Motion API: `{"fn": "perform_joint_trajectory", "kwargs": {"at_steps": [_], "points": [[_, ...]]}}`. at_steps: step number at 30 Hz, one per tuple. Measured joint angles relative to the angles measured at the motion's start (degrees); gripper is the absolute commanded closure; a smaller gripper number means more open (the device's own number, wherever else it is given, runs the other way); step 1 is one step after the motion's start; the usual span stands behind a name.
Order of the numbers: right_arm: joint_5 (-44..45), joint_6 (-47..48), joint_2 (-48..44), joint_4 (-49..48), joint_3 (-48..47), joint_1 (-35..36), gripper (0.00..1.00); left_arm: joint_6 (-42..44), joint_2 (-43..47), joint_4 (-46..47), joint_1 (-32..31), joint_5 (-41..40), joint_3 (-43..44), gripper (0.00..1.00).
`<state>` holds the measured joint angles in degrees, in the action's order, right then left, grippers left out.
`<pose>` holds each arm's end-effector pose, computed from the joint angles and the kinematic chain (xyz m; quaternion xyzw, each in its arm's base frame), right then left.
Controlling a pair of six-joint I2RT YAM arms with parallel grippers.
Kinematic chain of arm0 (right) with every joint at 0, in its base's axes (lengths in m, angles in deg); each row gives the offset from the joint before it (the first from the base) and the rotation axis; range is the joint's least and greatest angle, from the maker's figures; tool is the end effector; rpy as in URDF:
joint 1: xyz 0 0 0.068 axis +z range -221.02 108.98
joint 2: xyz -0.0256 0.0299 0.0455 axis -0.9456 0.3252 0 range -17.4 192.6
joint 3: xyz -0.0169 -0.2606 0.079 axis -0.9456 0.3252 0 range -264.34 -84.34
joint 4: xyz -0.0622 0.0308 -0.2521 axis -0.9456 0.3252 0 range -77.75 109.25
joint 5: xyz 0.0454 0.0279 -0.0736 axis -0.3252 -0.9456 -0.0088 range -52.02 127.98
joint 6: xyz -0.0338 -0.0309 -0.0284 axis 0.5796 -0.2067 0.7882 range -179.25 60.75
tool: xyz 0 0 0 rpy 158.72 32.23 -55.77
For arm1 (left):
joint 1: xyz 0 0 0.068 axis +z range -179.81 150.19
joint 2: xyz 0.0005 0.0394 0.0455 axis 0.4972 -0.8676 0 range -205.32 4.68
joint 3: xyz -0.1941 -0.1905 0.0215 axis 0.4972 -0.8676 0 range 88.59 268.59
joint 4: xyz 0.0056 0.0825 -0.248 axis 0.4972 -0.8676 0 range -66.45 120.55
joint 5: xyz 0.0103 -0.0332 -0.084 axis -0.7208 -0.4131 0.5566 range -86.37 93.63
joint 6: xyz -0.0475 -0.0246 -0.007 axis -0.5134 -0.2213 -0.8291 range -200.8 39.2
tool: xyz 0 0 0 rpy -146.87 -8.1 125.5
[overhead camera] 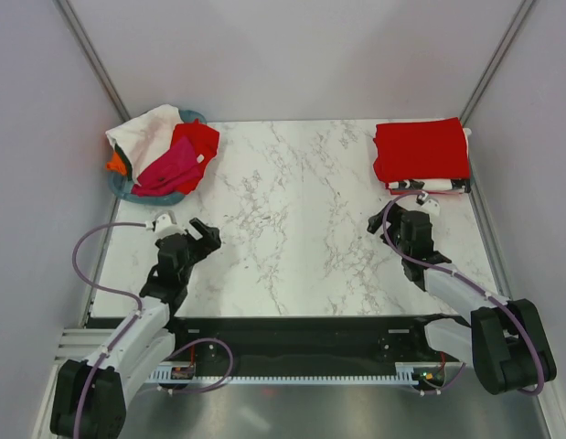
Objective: Fold and stack the t-shirts
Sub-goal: Grab the tshirt from the pile
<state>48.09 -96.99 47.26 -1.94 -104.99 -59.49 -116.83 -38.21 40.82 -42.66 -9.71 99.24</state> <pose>0.2163 0.0379 0.1709 0.2385 0.8294 0.1388 0.4857 0.1642 -0.0290 0.1725 -0.2291 0.7934 -0.1423 0.5457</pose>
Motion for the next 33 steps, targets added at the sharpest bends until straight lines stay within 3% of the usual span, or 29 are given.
{"fn": "perform_joint_trajectory", "kwargs": {"at_steps": [5,9,16,29,33], "points": [[-1.44,-0.09,0.0,-0.31,0.0,0.0,0.02,-5.27,-5.16,-4.5,0.0,0.35,5.95,0.05],[-2.75,-0.44,0.0,-0.2,0.0,0.0,0.02,-7.28,-11.72,-10.86,0.2,-1.9,17.57,0.1],[-5.38,-0.66,-1.4,1.22,-0.02,0.0,0.02,-8.48,-28.11,-19.85,5.18,-8.85,42.32,0.11],[-7.32,-0.11,-7.43,6.4,-0.31,0.0,0.07,-3.98,-61.48,-31.69,8.26,-10.64,73.53,0.18],[-7.32,0.26,-9.46,6.54,-0.31,0.0,0.11,-2.56,-68.39,-34.56,8.33,-11.02,81.09,0.36]]}}
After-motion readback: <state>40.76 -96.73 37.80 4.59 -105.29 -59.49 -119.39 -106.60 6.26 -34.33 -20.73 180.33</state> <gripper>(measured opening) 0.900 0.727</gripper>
